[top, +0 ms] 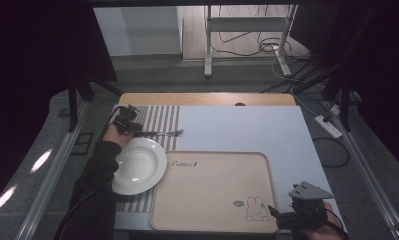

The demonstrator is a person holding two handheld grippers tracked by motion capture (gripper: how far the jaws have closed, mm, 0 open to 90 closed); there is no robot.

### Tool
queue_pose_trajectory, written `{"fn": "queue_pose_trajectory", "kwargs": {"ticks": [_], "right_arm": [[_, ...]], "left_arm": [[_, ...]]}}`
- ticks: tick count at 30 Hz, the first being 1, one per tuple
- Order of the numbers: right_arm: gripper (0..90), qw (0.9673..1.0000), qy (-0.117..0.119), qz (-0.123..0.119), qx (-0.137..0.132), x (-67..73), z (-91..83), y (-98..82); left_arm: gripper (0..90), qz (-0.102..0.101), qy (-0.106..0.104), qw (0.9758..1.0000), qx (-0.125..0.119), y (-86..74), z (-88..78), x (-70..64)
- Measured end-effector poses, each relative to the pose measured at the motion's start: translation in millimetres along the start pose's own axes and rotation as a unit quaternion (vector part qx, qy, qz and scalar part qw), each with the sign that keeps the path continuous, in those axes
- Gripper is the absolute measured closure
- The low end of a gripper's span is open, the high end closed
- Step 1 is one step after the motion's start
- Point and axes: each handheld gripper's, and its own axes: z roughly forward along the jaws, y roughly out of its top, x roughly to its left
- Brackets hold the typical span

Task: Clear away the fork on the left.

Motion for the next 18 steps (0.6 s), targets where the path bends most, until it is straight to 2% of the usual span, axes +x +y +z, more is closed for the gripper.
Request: {"fn": "queue_pose_trajectory", "kwargs": {"ticks": [6, 16, 18], "right_arm": [[0.0, 1.0000, 0.000, 0.001, 0.000, 0.2, -0.3, -0.1], [0.0, 1.0000, -0.001, -0.002, 0.001, 0.8, -0.1, 0.0], [0.0, 1.0000, -0.001, -0.002, 0.001, 0.8, 0.0, 0.1]], "left_arm": [[88.9, 0.006, -0.019, 0.9996, 0.019, -4.9, -3.2, -0.4], [89.0, 0.025, -0.062, 0.9968, 0.043, -15.6, -11.6, -7.8], [89.1, 0.021, -0.065, 0.9968, 0.042, -17.1, -11.9, -7.7]]}}
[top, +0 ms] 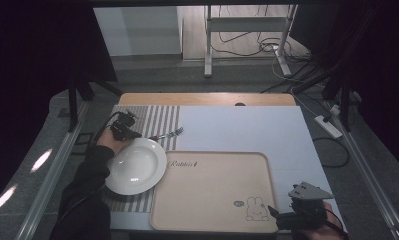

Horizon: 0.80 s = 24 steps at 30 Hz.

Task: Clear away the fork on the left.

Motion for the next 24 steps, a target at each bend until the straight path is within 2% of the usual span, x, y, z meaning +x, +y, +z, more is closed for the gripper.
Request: {"fn": "queue_pose_trajectory", "kwargs": {"ticks": [4, 7, 10, 15, 21, 24], "right_arm": [[0.0, 1.0000, -0.001, -0.001, 0.000, 0.2, 0.0, 0.0], [0.0, 1.0000, 0.000, 0.000, 0.000, 0.0, 0.0, 0.0], [0.0, 1.0000, 0.000, 0.000, 0.000, 0.1, 0.0, 0.0], [0.0, 1.0000, 0.000, 0.000, 0.000, 0.0, 0.0, 0.0], [0.0, 1.0000, 0.001, -0.003, 0.001, 0.4, 0.1, -0.1], [0.0, 1.0000, 0.001, -0.003, 0.001, 0.5, 0.2, 0.0]], "left_arm": [[89.1, -0.007, -0.013, 0.9999, -0.001, -0.1, -0.2, 3.6], [87.6, -0.012, -0.004, 0.9998, -0.016, 1.1, -4.3, 6.3], [77.6, -0.018, -0.007, 0.9990, -0.040, 4.4, -11.2, 9.1], [60.5, 0.002, -0.013, 0.9980, -0.062, 11.8, -16.4, 4.6], [35.4, 0.017, -0.023, 0.9976, -0.063, 20.7, -8.1, -4.9], [25.3, 0.027, -0.028, 0.9977, -0.055, 26.0, -2.2, -10.9]]}}
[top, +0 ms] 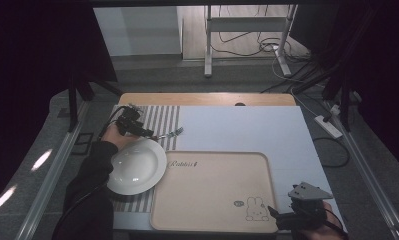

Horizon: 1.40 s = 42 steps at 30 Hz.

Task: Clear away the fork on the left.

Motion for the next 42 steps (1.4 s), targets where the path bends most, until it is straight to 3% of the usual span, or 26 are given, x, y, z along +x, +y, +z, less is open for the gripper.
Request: {"fn": "queue_pose_trajectory", "kwargs": {"ticks": [5, 9, 11, 17, 24, 29, 30, 35, 38, 42], "right_arm": [[0.0, 1.0000, 0.001, -0.001, 0.001, 0.2, 0.1, 0.0], [0.0, 1.0000, 0.001, -0.002, 0.002, 0.3, 0.0, 0.0], [0.0, 1.0000, 0.001, -0.002, 0.002, 0.3, 0.1, 0.0], [0.0, 1.0000, 0.000, -0.003, 0.001, 0.4, 0.3, -0.2], [0.0, 1.0000, 0.001, -0.006, 0.003, 0.7, 0.6, 0.1], [0.0, 1.0000, 0.001, -0.008, 0.005, 0.9, 0.8, 0.1], [0.0, 1.0000, 0.001, -0.008, 0.005, 0.9, 0.8, 0.1], [0.0, 1.0000, 0.001, -0.008, 0.004, 0.8, 0.7, 0.0], [0.0, 1.0000, 0.002, -0.008, 0.004, 0.7, 0.7, 0.1], [0.0, 1.0000, 0.002, -0.006, 0.005, 0.6, 1.0, 0.2]], "left_arm": [[5.6, 0.009, 0.007, 0.9997, 0.023, 8.6, 15.0, -9.4], [1.9, 0.019, 0.009, 0.9989, 0.043, 13.0, 24.0, -13.0], [5.5, 0.030, 0.015, 0.9981, 0.052, 14.7, 27.1, -13.9], [27.1, 0.054, 0.020, 0.9966, 0.059, 14.3, 27.8, -13.8], [68.0, 0.078, 0.009, 0.9955, 0.053, 8.6, 20.3, -9.7], [72.6, 0.098, -0.005, 0.9931, 0.063, 8.6, 18.8, -9.3], [77.7, 0.094, -0.007, 0.9934, 0.066, 9.2, 18.8, -9.6], [78.2, 0.072, -0.031, 0.9950, 0.063, 10.1, 18.6, -2.4], [78.3, 0.051, -0.033, 0.9970, 0.048, 8.6, 18.4, 4.4], [78.3, 0.044, -0.024, 0.9983, 0.030, 11.7, 16.3, 5.8]]}}
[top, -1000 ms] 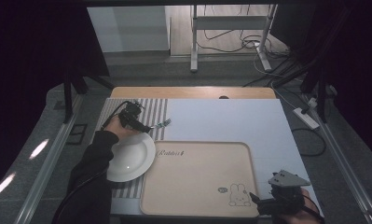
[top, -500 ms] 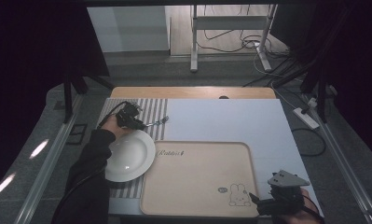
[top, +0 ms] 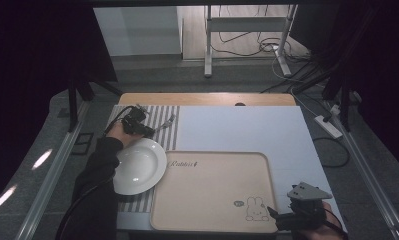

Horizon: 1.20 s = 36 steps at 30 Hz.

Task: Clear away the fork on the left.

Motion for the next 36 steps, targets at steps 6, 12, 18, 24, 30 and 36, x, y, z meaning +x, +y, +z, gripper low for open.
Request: {"fn": "queue_pose_trajectory", "kwargs": {"ticks": [6, 12, 18, 24, 30, 36], "right_arm": [[0.0, 1.0000, 0.000, -0.001, 0.000, 0.1, -0.1, -0.1], [0.0, 1.0000, 0.000, 0.000, -0.001, -0.1, -0.3, -0.2], [0.0, 1.0000, 0.001, -0.001, 0.000, -0.1, -0.1, -0.1], [0.0, 1.0000, 0.001, -0.001, -0.001, 0.0, -0.2, -0.1], [0.0, 1.0000, 0.002, -0.002, -0.001, -0.1, -0.2, -0.1], [0.0, 1.0000, 0.002, -0.002, -0.001, -0.1, -0.2, 0.0]], "left_arm": [[78.2, 0.003, 0.000, 0.9999, -0.011, 12.5, 0.7, -9.7], [78.2, 0.002, -0.004, 0.9998, -0.020, 22.7, 5.7, -22.8], [78.2, 0.006, -0.017, 0.9991, -0.038, 31.1, 8.6, -36.2], [78.2, 0.019, -0.023, 0.9989, -0.036, 40.0, 13.6, -54.9], [78.2, 0.020, -0.035, 0.9984, -0.040, 45.6, 16.2, -72.2], [78.2, 0.027, -0.036, 0.9982, -0.039, 47.5, 19.1, -91.3]]}}
